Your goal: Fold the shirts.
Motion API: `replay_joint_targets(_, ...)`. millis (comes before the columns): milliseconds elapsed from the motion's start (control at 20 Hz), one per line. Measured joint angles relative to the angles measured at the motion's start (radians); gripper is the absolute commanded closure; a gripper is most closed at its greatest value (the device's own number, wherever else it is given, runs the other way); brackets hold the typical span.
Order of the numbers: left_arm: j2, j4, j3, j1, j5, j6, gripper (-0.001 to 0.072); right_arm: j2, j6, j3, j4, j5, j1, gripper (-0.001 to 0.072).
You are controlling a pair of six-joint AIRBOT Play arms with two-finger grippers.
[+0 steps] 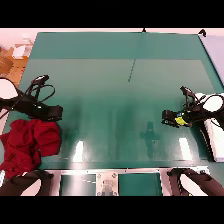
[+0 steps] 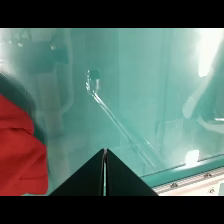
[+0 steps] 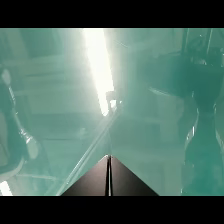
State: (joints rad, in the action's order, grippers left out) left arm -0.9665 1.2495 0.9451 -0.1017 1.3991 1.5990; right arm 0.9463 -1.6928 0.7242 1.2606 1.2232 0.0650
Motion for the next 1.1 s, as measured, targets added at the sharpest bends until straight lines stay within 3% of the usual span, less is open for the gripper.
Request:
replay_joint_targets(100, 0.000, 0.016, 0.000, 0.000, -0.003, 0.001, 0.0685, 0.000, 0.000, 0.000, 0.000, 0.000, 0.000, 0.0693)
replay_joint_targets(150, 0.000, 0.035, 0.000, 0.000, -0.007, 0.008, 0.0561, 0.000, 0.000, 0.000, 0.000, 0.000, 0.000, 0.0693)
replay_joint_targets(200, 0.000, 0.069, -0.001, -0.001, -0.008, 0.025, 0.0118, 0.000, 0.000, 0.000, 0.000, 0.000, 0.000, 0.0693)
replay_joint_targets(250, 0.000, 0.117, -0.004, -0.001, -0.009, 0.049, -0.0012, 0.000, 0.000, 0.000, 0.000, 0.000, 0.000, 0.0693)
replay_joint_targets(300, 0.000, 0.175, -0.013, 0.000, -0.008, 0.076, -0.0013, 0.000, 0.000, 0.000, 0.000, 0.000, 0.000, 0.0693)
replay_joint_targets(550, 0.000, 0.471, -0.177, 0.000, -0.063, 0.151, -0.0013, 0.000, 0.000, 0.000, 0.000, 0.000, 0.000, 0.0693)
replay_joint_targets(900, -0.002, 0.589, -0.414, 0.000, -0.407, 0.177, -0.0010, 0.000, 0.000, 0.000, 0.000, 0.000, 0.000, 0.0693)
replay_joint_targets(950, -0.002, 0.596, -0.431, 0.000, -0.447, 0.178, 0.0092, 0.000, 0.000, 0.000, 0.000, 0.000, 0.000, 0.0693)
replay_joint_targets(1000, -0.003, 0.599, -0.446, 0.001, -0.478, 0.179, 0.0397, 0.000, 0.000, 0.000, 0.000, 0.000, 0.000, 0.0693)
replay_joint_targets(1100, -0.005, 0.604, -0.467, 0.019, -0.522, 0.179, 0.0683, 0.000, 0.000, 0.000, -0.001, 0.000, 0.000, 0.0693)
